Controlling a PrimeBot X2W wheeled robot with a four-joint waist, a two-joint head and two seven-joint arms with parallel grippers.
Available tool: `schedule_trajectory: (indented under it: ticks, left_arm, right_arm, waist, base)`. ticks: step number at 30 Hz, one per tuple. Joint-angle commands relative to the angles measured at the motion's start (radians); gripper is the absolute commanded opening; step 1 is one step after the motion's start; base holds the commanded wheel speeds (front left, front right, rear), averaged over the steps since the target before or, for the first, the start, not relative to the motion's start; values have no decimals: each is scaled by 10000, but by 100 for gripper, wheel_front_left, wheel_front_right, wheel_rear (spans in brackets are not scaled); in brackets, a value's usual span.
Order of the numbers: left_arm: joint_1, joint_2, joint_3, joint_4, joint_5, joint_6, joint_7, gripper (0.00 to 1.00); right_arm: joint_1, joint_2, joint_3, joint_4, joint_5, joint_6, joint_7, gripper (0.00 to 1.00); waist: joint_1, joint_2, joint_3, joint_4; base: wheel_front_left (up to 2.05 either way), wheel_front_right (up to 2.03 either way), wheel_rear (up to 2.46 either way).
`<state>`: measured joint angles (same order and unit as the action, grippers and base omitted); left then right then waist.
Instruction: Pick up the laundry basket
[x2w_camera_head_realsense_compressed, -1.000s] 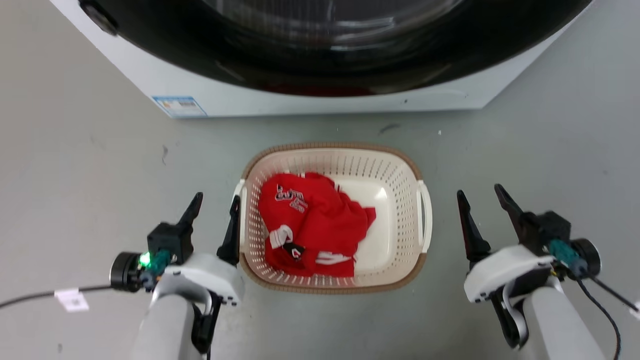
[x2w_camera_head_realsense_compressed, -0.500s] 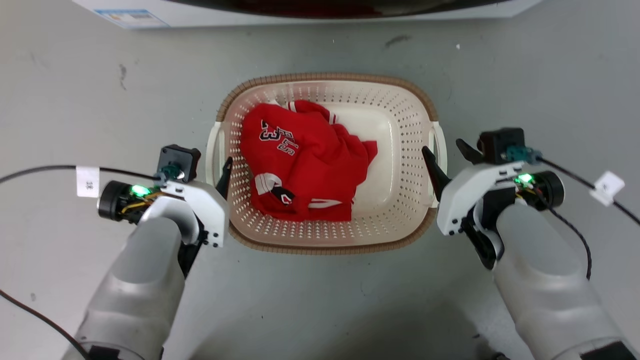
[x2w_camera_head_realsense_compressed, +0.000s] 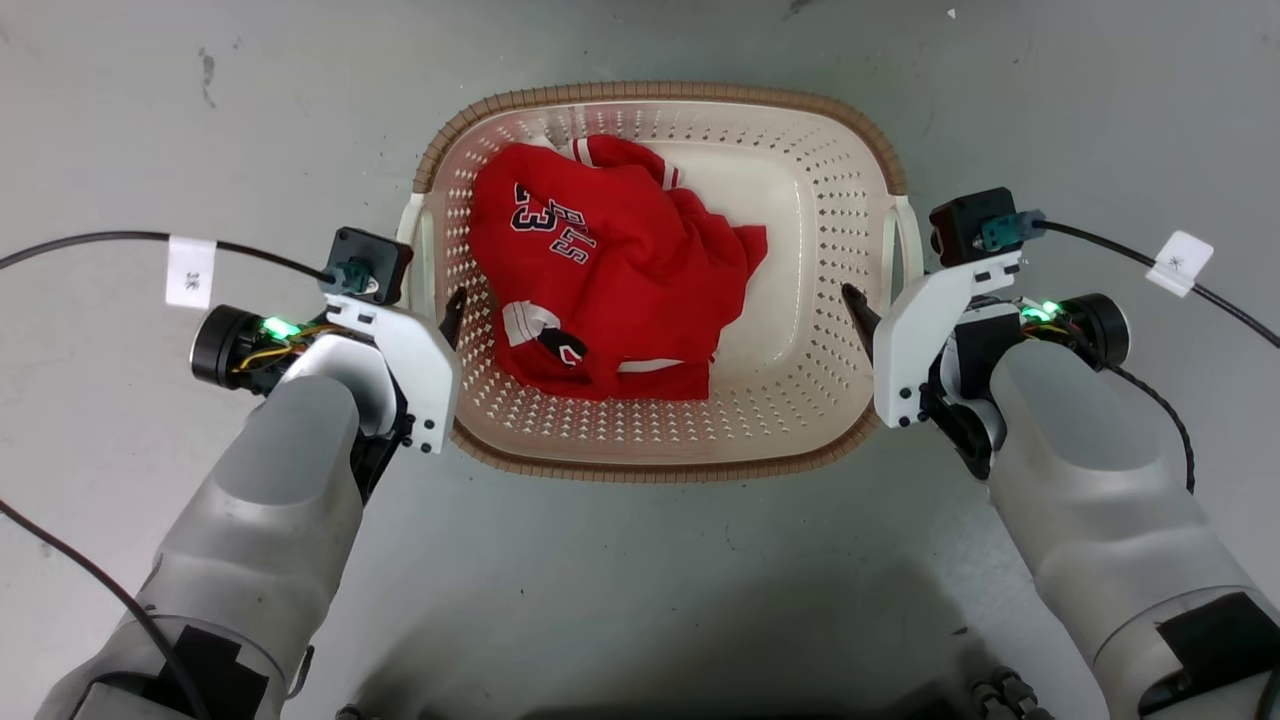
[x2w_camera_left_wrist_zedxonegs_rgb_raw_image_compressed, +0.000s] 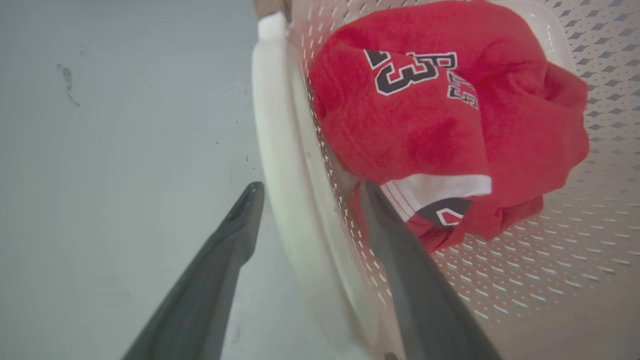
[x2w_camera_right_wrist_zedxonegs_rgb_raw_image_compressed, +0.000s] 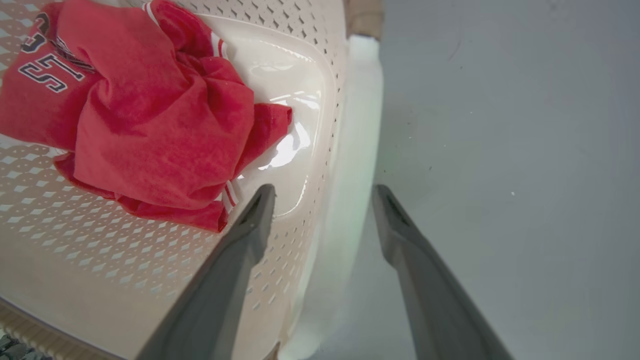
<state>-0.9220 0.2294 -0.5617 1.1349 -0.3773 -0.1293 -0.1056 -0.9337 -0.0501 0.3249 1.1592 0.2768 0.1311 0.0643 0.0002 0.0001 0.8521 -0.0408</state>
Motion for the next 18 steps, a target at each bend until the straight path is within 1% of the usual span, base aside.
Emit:
schedule_trajectory:
  ticks: [1, 6, 12, 15, 16, 17, 18]
  left_arm:
    - [-154, 81, -268, -66, -321, -14, 228, 100]
    - [-274, 315, -1136, -292, -1232, -15, 850, 100]
    - [-404, 569, -1956, -471, -2024, -15, 1005, 100]
    - [-451, 596, -2272, -487, -2422, -15, 1074, 100]
    - [-449, 584, -2407, -589, -2541, -15, 1062, 29]
    - [-484, 634, -2495, -633, -2685, -15, 990, 0]
    - [-495, 671, -2603, -658, -2816, -14, 1002, 0]
  right_arm:
    - [-225, -1, 117, 131, 112, -7, 71, 100]
    - [-477, -1, 331, 418, 309, -7, 150, 100]
    - [-713, -1, 480, 696, 291, -7, 20, 100]
    - [-791, 0, 564, 737, 332, -7, -94, 100]
    - [-814, -1, 568, 749, 384, -7, -135, 100]
    - [-828, -3, 567, 766, 423, -7, -170, 74]
    - [-833, -1, 574, 788, 455, -7, -190, 22]
  waist:
    - [-2, -1, 59, 6]
    - [-2, -1, 191, 31]
    - [-2, -1, 356, 86]
    - [-2, -1, 418, 129]
    - [-2, -1, 437, 139]
    - [-2, -1, 456, 153]
    - [-2, -1, 473, 162]
  base:
    - [0, 0, 0]
    - [0, 0, 0]
    - [0, 0, 0]
    - [0, 0, 0]
    - [0, 0, 0]
    - [0, 0, 0]
    - [0, 0, 0]
